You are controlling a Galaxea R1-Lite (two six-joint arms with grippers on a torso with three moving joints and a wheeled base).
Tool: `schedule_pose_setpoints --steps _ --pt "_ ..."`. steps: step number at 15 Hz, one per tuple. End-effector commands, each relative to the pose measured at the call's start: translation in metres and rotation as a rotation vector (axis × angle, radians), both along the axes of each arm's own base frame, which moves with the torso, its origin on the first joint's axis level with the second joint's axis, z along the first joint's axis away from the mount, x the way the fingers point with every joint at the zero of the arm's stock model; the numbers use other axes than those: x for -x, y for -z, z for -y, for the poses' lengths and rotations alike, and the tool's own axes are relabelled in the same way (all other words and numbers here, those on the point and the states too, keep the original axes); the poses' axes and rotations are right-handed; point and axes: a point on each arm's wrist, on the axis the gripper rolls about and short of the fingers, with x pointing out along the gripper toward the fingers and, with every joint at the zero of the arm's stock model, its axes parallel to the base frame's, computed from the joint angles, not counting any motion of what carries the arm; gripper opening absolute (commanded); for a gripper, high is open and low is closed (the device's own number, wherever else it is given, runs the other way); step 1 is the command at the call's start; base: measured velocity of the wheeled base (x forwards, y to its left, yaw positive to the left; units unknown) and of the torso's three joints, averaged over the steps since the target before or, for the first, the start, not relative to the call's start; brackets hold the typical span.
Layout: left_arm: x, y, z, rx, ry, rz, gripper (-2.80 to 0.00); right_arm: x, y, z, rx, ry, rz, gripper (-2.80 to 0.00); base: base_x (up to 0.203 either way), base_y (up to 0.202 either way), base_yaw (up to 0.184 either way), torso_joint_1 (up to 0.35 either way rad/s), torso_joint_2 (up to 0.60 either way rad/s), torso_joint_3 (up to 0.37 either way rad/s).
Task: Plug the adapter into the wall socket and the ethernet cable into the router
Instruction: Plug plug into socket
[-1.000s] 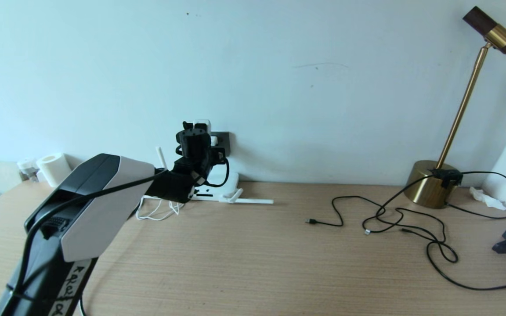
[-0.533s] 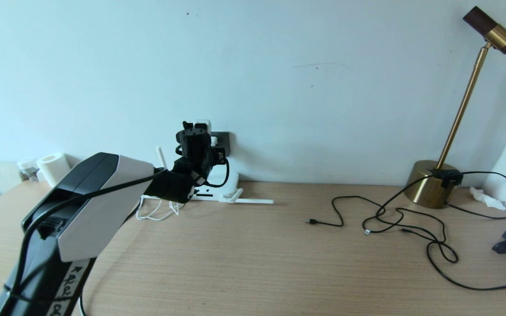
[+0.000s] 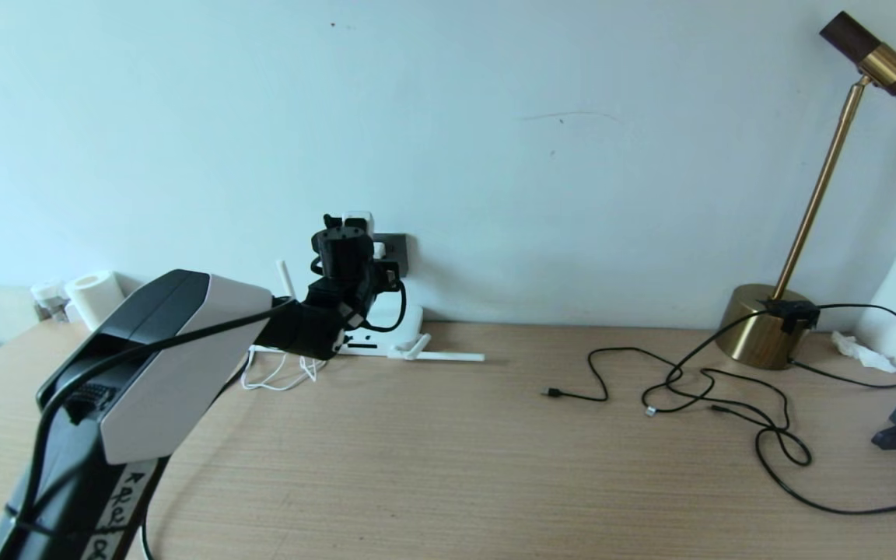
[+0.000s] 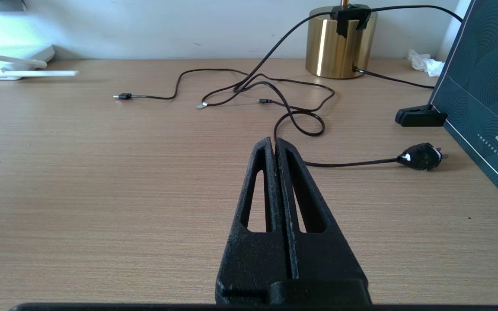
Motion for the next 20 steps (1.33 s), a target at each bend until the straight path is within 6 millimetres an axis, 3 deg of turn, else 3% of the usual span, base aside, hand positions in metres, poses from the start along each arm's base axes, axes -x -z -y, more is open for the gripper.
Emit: schedule_pose_setpoints --steps 1,20 --pt "-0.0009 -0.0001 0.0001 0.002 -0.002 0.006 -2.80 -0.0008 0.0029 0.0000 0.000 0.000 -0.010 -2.80 0.000 0.000 0.000 0.000 0.00 0.000" --pt "-0.0098 0.0045 -0.0020 0.002 -0.009 0.003 -2.80 -0.0008 0.0029 0.0000 0.000 0.000 -0.010 -2.80 0.000 0.000 0.000 0.000 0.00 0.000"
